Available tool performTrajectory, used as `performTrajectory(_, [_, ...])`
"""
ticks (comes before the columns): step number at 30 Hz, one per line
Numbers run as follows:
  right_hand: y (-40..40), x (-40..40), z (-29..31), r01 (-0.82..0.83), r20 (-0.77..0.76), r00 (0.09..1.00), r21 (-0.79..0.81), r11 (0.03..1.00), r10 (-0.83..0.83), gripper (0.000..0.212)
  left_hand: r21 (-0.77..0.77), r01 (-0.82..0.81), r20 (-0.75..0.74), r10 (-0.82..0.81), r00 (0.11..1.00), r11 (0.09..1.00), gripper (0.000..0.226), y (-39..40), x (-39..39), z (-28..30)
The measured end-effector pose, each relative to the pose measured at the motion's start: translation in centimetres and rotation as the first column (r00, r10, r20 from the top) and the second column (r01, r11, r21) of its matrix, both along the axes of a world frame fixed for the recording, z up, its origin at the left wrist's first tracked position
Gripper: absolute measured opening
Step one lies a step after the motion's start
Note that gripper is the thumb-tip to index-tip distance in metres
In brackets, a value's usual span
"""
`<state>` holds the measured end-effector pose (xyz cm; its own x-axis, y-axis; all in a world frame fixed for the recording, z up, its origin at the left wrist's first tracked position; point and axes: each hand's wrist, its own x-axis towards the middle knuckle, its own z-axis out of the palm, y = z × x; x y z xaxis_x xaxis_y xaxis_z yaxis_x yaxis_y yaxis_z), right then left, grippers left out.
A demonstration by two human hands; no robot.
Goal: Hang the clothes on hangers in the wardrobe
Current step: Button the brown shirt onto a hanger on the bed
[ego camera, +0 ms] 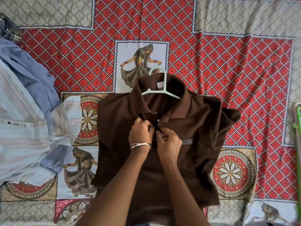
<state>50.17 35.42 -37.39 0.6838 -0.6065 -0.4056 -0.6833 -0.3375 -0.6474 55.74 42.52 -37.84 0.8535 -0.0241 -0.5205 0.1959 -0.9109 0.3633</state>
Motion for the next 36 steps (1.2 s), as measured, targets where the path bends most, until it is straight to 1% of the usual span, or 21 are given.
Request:
performTrajectory(2, [0.0, 0.2, 0.0, 0.017, 0.003, 1.000, 0.007, 1.000, -0.017, 0.013, -0.015, 0.012, -0.002, -0.012, 1.000, 1.000, 0.019, -0.2, -0.1, -0.1])
performTrajectory(3, [0.0, 0.4, 0.0, 0.019, -0.009, 1.000, 0.011, 1.000, -0.019, 0.014, -0.047, -0.004, 0.003, 0.004, 1.000, 0.999, 0.018, -0.1, -0.1, -0.3])
performTrajectory(5, [0.0, 0.5, -0.1, 0.012, -0.029, 1.000, 0.026, 1.000, -0.011, 0.016, -0.148, -0.077, 0.017, 0.080, 0.997, 0.986, 0.015, 0.1, -0.2, -0.7])
performTrajectory(8, [-0.2, 0.4, -0.1, -0.011, -0.038, 0.999, 0.066, 0.998, 0.014, 0.017, -0.302, -0.181, 0.025, 0.197, 0.980, 0.936, 0.008, 0.3, -0.5, -0.9])
performTrajectory(11, [-1.0, 0.1, -0.2, -0.035, -0.026, 0.999, 0.122, 0.992, 0.038, 0.011, -0.365, -0.217, 0.006, 0.235, 0.972, 0.905, 0.005, 0.3, -0.5, -0.6])
performTrajectory(12, [-1.3, 0.1, -0.2, -0.038, -0.027, 0.999, 0.158, 0.987, 0.043, 0.009, -0.370, -0.222, -0.006, 0.237, 0.971, 0.902, 0.006, 0.3, -0.4, -0.6])
performTrajectory(14, [-1.9, 0.0, -0.1, -0.004, -0.026, 1.000, 0.302, 0.953, 0.012, 0.011, -0.369, -0.222, -0.038, 0.224, 0.974, 0.903, 0.008, 0.4, -0.2, -0.6])
performTrajectory(16, [-2.7, 0.0, 0.0, 0.053, -0.032, 0.999, 0.473, 0.879, -0.043, 0.019, -0.338, -0.185, -0.056, 0.176, 0.983, 0.923, 0.010, 0.5, 0.1, -0.6])
performTrajectory(17, [-3.1, 0.2, 0.1, 0.068, -0.035, 0.998, 0.535, 0.842, -0.058, 0.021, -0.322, -0.163, -0.061, 0.151, 0.987, 0.933, 0.011, 0.5, 0.1, -0.5])
performTrajectory(19, [-3.9, 0.5, 0.1, 0.062, -0.032, 0.998, 0.598, 0.799, -0.054, 0.019, -0.320, -0.141, -0.074, 0.123, 0.990, 0.937, 0.014, 0.6, 0.2, -0.4])
performTrajectory(22, [-4.4, 1.0, -0.1, 0.031, -0.025, 0.999, 0.600, 0.799, -0.020, 0.013, -0.326, -0.167, -0.107, 0.139, 0.985, 0.931, 0.018, 0.6, 0.3, -0.2])
performTrajectory(27, [-4.1, 1.1, -0.2, 0.073, -0.034, 0.997, 0.539, 0.839, -0.065, 0.008, -0.343, -0.263, -0.230, 0.191, 0.954, 0.902, 0.037, 0.4, 0.3, 0.3])
performTrajectory(29, [-3.8, 1.1, -0.3, 0.068, -0.024, 0.998, 0.506, 0.860, -0.065, 0.007, -0.330, -0.300, -0.257, 0.221, 0.941, 0.895, 0.036, 0.3, 0.2, 0.6])
performTrajectory(31, [-3.4, 1.1, -0.2, 0.046, -0.018, 0.999, 0.483, 0.875, -0.043, 0.007, -0.290, -0.361, -0.263, 0.289, 0.920, 0.886, 0.031, 0.1, 0.2, 0.7])
performTrajectory(33, [-3.3, 0.8, 0.1, 0.049, -0.020, 0.999, 0.499, 0.865, -0.045, 0.010, -0.273, -0.433, -0.273, 0.362, 0.891, 0.859, 0.029, 0.0, 0.2, 0.5])
performTrajectory(35, [-3.4, 0.7, 0.4, 0.065, -0.018, 0.998, 0.537, 0.841, -0.065, 0.009, -0.274, -0.421, -0.284, 0.345, 0.894, 0.865, 0.032, -0.2, 0.0, 0.8])
performTrajectory(36, [-3.6, 0.7, 0.6, 0.065, -0.022, 0.998, 0.551, 0.832, -0.063, 0.009, -0.278, -0.391, -0.275, 0.317, 0.908, 0.877, 0.029, -0.3, -0.2, 0.9])
